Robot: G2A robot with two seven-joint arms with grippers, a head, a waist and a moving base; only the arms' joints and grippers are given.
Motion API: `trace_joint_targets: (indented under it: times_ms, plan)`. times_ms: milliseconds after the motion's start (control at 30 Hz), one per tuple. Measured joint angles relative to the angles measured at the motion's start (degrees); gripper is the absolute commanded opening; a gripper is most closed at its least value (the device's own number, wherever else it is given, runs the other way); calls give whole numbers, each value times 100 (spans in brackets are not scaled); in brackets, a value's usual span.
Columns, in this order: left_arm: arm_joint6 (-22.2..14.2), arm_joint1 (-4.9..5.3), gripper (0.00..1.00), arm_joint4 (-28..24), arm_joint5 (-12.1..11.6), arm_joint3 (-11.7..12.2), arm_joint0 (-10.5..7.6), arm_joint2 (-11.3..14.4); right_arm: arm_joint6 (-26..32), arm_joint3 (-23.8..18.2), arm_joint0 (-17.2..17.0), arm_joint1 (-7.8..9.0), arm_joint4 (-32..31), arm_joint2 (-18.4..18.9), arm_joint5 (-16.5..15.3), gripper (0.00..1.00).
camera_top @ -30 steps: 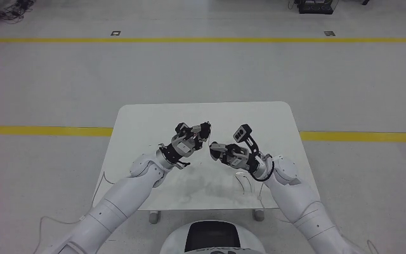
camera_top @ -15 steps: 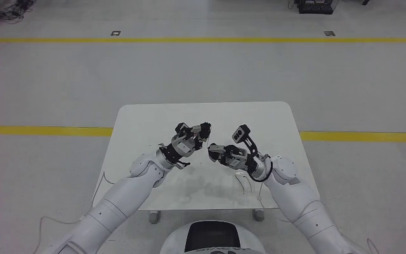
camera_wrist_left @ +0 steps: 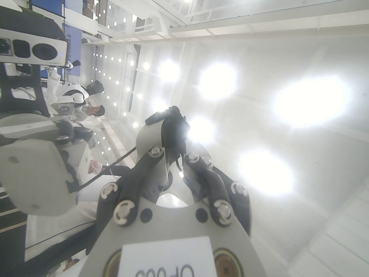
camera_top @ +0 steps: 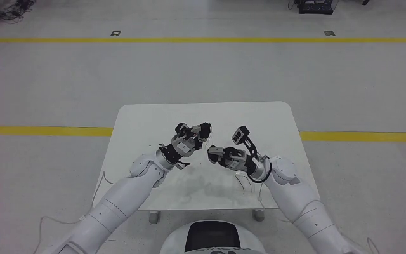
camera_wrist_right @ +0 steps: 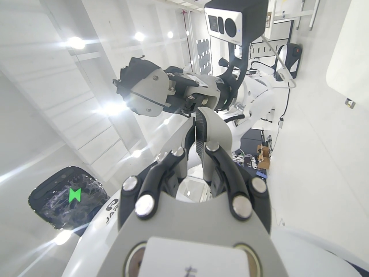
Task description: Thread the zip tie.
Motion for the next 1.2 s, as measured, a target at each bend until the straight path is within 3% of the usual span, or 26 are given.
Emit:
trace_joint_targets:
  times_ms: [233,267,300,333,433,767,867,967,1067,1200]
  plan:
    - [0,0,0,0,0,0,0,0,-103,45,-151,56,-159,131,-43,0]
    - [0,0,0,0,0,0,0,0,-137,46,-185,66,-143,178,-52,20]
    - [0,0,0,0,0,0,0,0,-192,46,-230,82,-116,254,-59,65]
    - [0,0,0,0,0,0,0,0,-244,42,-263,97,-91,325,-62,100]
    - [0,0,0,0,0,0,0,0,-411,4,-334,133,-13,538,-67,100]
    - [32,-3,0,-22,13,-24,14,-2,-488,-52,-322,146,-119,563,-142,100]
    - [319,-13,0,-153,68,-200,102,-93,-708,-252,-404,216,-695,768,-373,100]
    - [809,-15,0,-435,133,-297,247,-256,-826,-479,-541,307,-1226,1067,-507,100]
    - [1313,-9,0,-401,97,-375,397,-365,-928,-746,-670,388,-1772,1319,-617,100]
    - [1223,-9,0,-364,24,-501,505,-421,-1002,-953,-825,429,-1854,1499,-733,100]
